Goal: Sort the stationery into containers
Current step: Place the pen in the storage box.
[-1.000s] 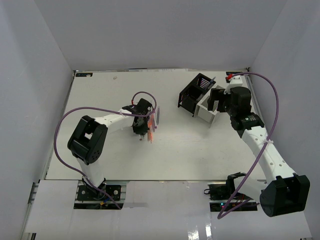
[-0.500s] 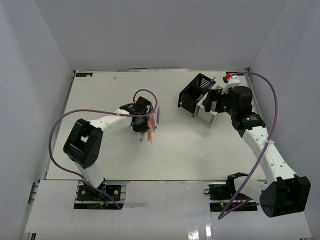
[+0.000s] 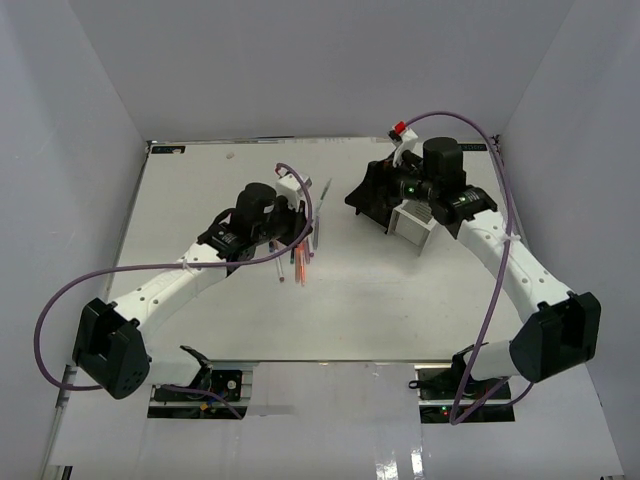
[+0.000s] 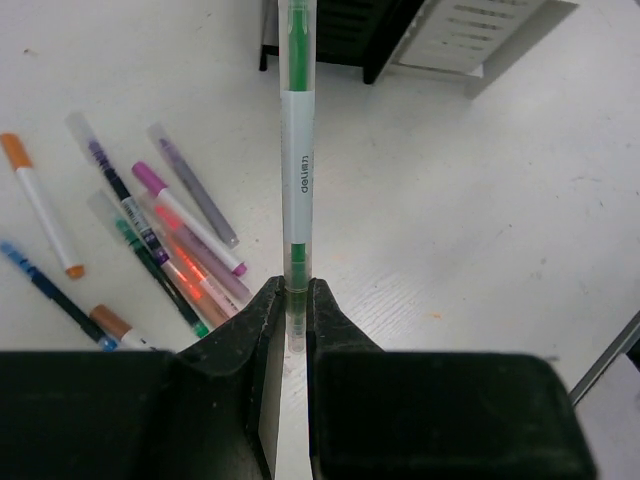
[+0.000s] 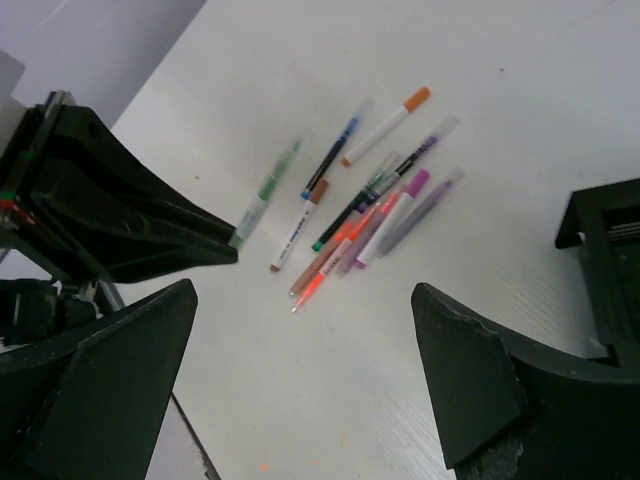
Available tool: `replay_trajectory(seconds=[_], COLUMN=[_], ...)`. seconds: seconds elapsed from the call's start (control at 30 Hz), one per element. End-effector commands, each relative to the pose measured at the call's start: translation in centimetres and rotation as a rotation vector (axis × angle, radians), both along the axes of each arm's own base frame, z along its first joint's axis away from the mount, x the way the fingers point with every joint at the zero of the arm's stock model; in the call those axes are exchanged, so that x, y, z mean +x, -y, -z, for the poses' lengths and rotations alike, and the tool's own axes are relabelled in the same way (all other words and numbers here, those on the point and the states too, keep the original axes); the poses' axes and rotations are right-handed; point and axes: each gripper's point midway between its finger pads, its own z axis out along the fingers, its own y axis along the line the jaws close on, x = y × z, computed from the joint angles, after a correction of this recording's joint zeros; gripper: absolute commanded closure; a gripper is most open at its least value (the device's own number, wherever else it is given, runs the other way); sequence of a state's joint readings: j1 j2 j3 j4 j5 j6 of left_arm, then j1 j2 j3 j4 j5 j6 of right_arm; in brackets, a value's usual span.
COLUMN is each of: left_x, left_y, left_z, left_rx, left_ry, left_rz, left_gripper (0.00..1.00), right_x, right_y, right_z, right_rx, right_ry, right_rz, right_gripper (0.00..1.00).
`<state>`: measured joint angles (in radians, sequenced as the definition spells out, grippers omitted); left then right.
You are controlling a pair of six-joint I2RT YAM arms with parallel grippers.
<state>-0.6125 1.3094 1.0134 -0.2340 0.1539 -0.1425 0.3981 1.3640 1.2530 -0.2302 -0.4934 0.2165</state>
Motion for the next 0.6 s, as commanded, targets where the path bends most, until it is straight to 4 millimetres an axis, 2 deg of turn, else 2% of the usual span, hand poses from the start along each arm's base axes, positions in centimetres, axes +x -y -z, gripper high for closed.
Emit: replay_trajectory(seconds=[0.0,0.03,0.1,0.13,0.3,0.37,0.5,0.57], left_x=[-1.2,-1.6,-1.9,-2.2,-2.8,-2.9,-2.8,-2.5], left_y=[2.0,2.3,2.7,3.0,3.8,3.9,4.0,3.8], left_z=[-1.9,-2.2,-2.7,-2.8,-3.9,-4.1,-4.1,-4.2], left_rx=[-0.028,-0.039,-0.051,-0.05,-0.053,-0.049,-0.046,-0.045], left_ry=[0.106,0.116,0.14,0.15,0.214,0.234,0.248,0.252], left_rz=[0.179,0.209,0.228,0.248,0.29,0.302,0.301,0.28], left_gripper=[1.0,1.0,0.99,0.99,0.98,0.98,0.97,0.98], right_x=[-0.4,-0.2,-0.3,-0.2,0.1,-0.2,-0.4,-0.7], right_y=[-2.6,-3.2,-4.0,-4.5,-5.9,-6.3,-6.4,-6.3], right_z=[-3.0,-2.5,-3.2,-2.8,-2.0,-2.2,-2.3,-2.0], right_rx=[0.096,0.094,0.11,0.107,0.1,0.111,0.117,0.107], right_ry=[-0.012,-0.031,-0.034,-0.045,-0.079,-0.083,-0.088,-0.099], right_rz=[-0.087,-0.099,-0.125,-0.137,-0.164,-0.182,-0.197,-0.199], right_gripper=[0.06,0.06,0.07,0.08,0.13,0.19,0.4,0.54])
